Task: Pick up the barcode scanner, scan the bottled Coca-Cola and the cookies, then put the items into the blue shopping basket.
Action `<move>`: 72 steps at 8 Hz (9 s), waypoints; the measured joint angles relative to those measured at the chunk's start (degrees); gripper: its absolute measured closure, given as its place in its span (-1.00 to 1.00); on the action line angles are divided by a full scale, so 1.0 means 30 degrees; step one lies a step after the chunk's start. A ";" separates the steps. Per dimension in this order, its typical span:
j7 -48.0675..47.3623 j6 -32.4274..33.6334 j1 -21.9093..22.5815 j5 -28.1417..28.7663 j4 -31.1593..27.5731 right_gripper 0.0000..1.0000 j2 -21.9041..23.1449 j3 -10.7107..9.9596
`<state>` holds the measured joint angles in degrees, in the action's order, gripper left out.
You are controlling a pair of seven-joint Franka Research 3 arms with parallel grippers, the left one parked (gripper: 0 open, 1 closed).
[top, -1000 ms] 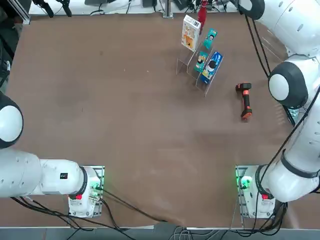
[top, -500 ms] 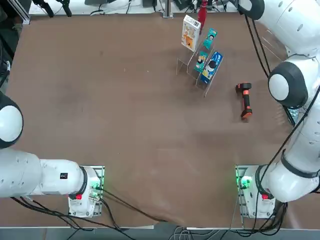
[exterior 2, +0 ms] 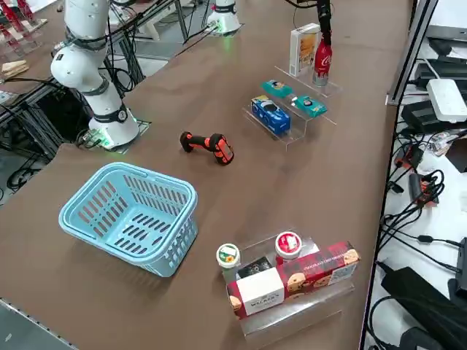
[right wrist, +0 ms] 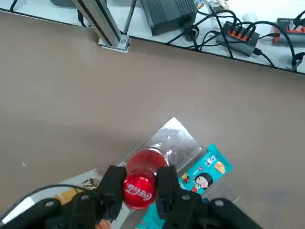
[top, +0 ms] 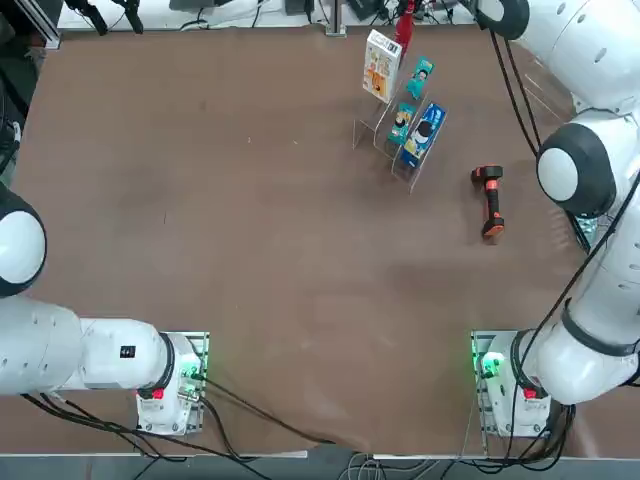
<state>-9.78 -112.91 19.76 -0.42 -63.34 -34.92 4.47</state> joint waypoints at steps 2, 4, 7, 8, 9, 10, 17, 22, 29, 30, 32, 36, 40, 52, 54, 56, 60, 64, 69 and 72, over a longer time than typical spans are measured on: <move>0.0299 0.1128 -0.0064 0.0016 0.0289 0.24 0.0024 -0.0016; 0.2055 0.4776 -0.0813 -0.0010 0.0907 0.24 0.0353 -0.0197; 0.5936 1.1501 -0.4211 -0.0091 0.1112 0.24 0.3013 -0.0554; 0.7417 1.3137 -0.5807 -0.0113 0.0785 0.24 0.4115 -0.0586; 0.8941 1.3718 -0.7384 -0.0171 -0.0419 0.24 0.5506 -0.0624; 1.1158 1.3203 -0.9216 -0.0227 -0.2834 0.24 0.7364 -0.0656; 2.6104 -0.0461 -2.0606 -0.0131 -1.7866 0.24 1.3131 -0.0873; 2.8954 -0.4865 -2.1484 0.2313 -1.8243 0.24 0.8604 -0.0772; 2.8872 -0.4442 -2.1405 0.2405 -1.7114 -1.00 0.8385 -0.0318; 2.8300 -0.2840 -2.1098 0.2495 -1.6148 -1.00 0.8672 0.0036; 2.5158 0.0999 -1.9048 0.2490 -1.3088 -1.00 0.9498 0.1041; 1.4800 0.5216 -1.1105 0.1808 -0.8190 -1.00 0.9421 0.1748; 0.7276 0.4839 -0.4601 0.1577 -0.6043 -1.00 0.7299 0.1739; 0.7161 0.3047 0.2283 -0.2422 -0.0633 -1.00 0.1209 0.1138; 0.7181 0.2730 0.2324 -0.2335 -0.0629 -1.00 0.0878 0.1242; 0.7346 0.2516 0.2441 -0.2316 -0.0628 -1.00 0.0426 0.1268; 0.7880 0.2384 0.2405 -0.2316 -0.0623 -0.58 -0.0016 0.1265; 0.7881 0.2763 0.2380 -0.2280 -0.0487 0.28 -0.0001 0.1226; 0.9329 1.0552 -0.2428 -0.1660 0.1758 0.26 0.3263 0.0907; 1.1158 1.3067 -0.8039 -0.0905 -0.1188 0.27 0.6893 0.0765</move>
<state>23.69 -73.71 -4.35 -3.13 -66.90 -14.24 6.76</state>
